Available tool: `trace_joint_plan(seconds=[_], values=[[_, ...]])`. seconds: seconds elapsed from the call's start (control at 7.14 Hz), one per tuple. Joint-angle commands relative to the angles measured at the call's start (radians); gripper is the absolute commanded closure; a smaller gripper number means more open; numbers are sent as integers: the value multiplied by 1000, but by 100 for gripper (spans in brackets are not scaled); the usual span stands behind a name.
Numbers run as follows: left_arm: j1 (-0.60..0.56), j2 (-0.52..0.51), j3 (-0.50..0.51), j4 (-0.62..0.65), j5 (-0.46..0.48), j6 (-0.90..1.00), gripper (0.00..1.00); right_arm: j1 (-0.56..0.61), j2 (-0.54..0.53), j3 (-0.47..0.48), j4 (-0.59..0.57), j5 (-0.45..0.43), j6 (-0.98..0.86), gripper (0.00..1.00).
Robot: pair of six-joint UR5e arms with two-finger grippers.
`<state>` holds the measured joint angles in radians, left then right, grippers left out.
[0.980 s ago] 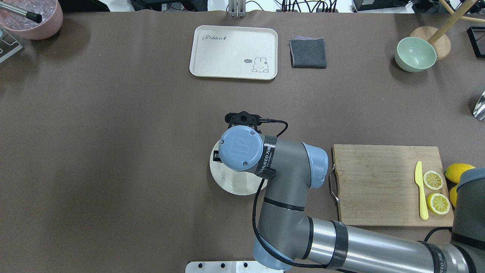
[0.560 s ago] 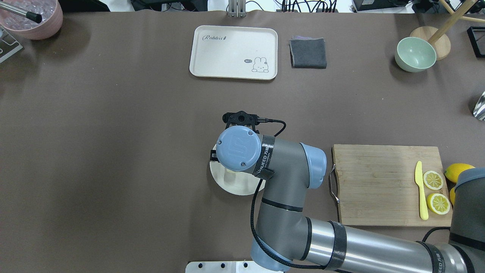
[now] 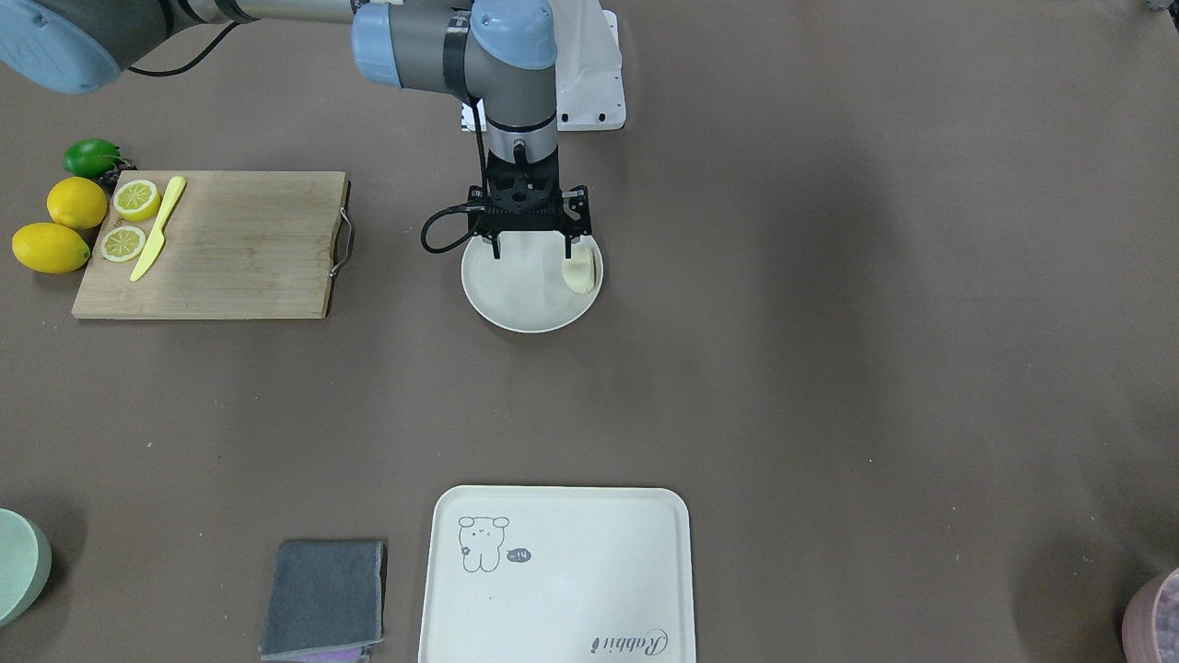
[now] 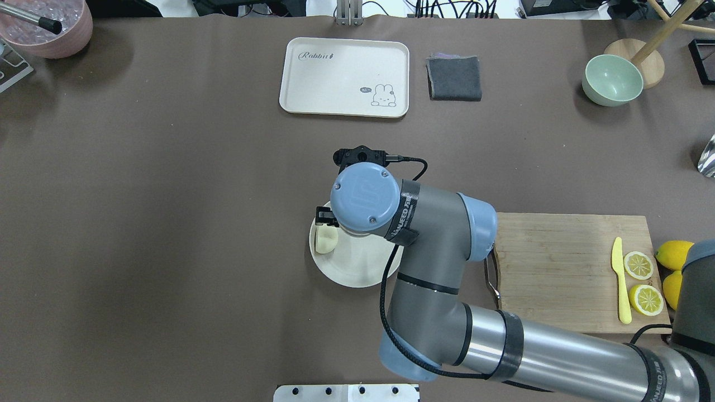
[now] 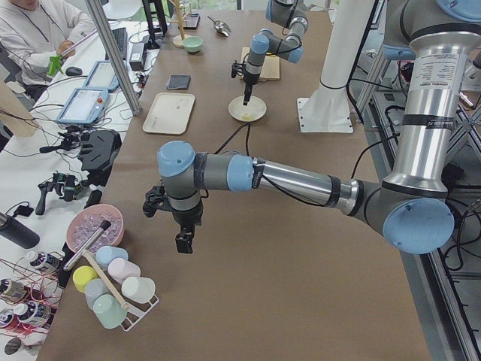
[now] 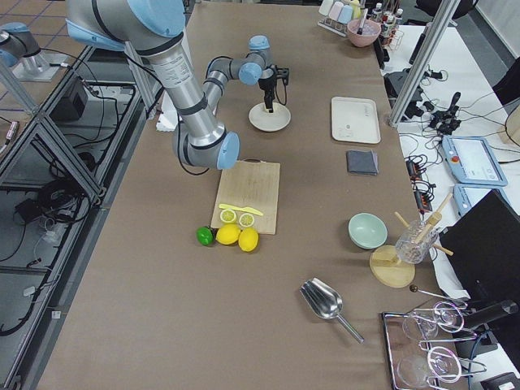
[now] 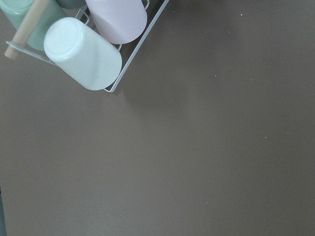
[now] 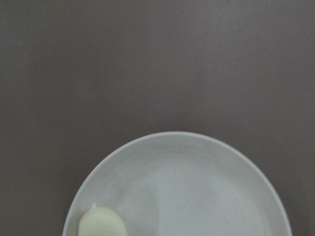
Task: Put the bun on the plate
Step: 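Lower the bun onto the plate and open the right gripper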
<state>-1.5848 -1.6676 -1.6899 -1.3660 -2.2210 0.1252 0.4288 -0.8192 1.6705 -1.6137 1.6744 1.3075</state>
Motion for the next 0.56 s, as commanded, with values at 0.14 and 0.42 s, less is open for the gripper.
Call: trace_joint_plan(seconds=[0.14, 0.42], values=[[-14, 49, 32, -5, -72, 34, 2, 297, -145, 81, -6, 264, -300, 0], [-14, 52, 22, -7, -75, 36, 2, 541, -277, 113, -8, 428, -591, 0]])
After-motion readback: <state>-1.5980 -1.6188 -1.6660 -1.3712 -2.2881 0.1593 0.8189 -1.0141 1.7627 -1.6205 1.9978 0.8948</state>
